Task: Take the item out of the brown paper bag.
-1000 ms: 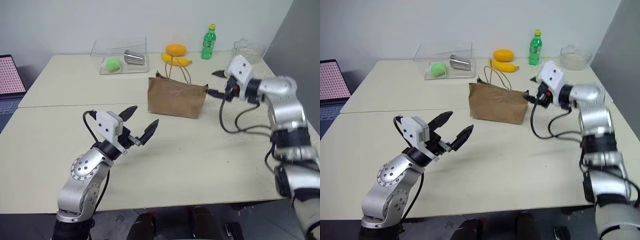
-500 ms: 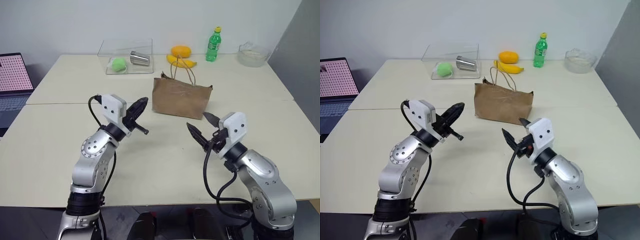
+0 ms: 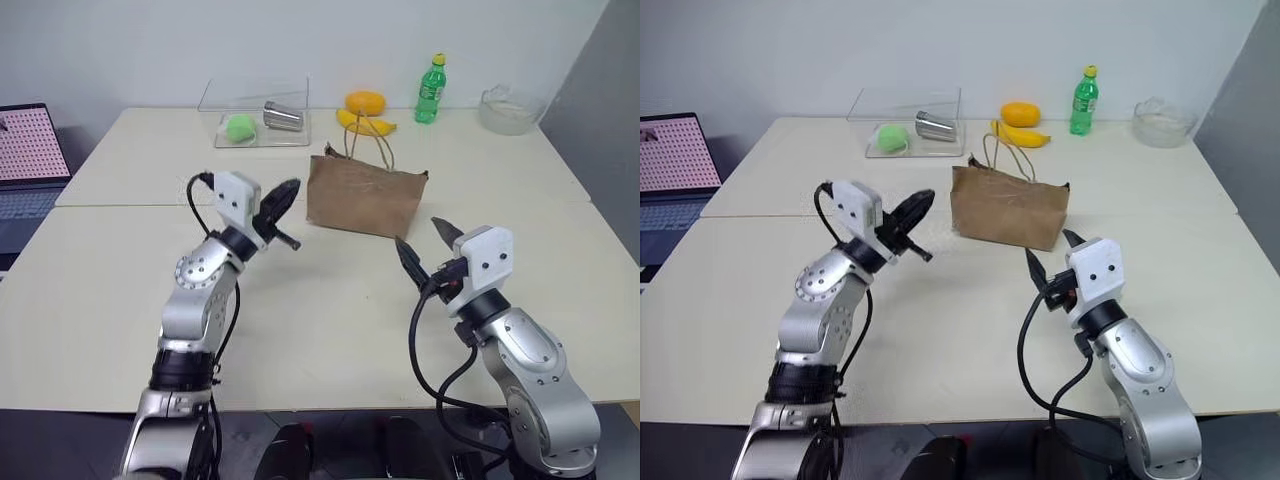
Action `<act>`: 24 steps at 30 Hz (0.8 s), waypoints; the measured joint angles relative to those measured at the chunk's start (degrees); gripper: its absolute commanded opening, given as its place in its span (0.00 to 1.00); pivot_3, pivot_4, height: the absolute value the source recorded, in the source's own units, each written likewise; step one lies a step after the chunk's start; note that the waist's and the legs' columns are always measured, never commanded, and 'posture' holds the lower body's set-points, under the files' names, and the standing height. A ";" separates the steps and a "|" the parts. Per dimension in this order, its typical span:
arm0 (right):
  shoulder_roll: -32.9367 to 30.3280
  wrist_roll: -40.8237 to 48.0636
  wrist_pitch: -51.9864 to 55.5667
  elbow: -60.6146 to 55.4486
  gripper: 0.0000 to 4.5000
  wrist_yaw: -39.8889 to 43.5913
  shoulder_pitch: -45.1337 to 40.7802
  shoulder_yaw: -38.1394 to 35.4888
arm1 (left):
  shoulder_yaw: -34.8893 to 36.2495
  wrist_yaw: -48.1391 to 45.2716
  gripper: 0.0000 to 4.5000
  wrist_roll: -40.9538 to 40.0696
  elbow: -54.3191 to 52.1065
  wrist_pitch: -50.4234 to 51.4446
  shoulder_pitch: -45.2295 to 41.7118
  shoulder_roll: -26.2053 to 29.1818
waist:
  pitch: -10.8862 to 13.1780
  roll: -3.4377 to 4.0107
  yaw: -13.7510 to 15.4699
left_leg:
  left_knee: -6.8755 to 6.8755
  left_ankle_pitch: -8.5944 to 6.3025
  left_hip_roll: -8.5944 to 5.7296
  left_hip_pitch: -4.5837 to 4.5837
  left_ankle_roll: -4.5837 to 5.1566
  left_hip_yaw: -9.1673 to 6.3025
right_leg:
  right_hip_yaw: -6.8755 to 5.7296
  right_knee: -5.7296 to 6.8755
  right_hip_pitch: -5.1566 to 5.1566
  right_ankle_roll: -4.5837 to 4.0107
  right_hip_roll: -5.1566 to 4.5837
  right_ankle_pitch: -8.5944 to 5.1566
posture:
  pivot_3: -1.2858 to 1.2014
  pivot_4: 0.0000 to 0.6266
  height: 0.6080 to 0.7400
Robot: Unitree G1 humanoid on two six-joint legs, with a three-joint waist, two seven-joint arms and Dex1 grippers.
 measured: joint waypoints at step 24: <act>-1.80 2.01 6.09 -3.41 0.74 -1.48 -5.47 1.61 | -6.89 4.39 0.00 24.08 69.56 -10.68 -46.22 -2.84 | 0.09 -0.15 -1.37 | -0.05 -0.01 -0.08 -0.15 0.02 -0.04 | -0.03 0.02 -0.14 0.17 -0.01 -0.10 | 0.52 0.24 1.00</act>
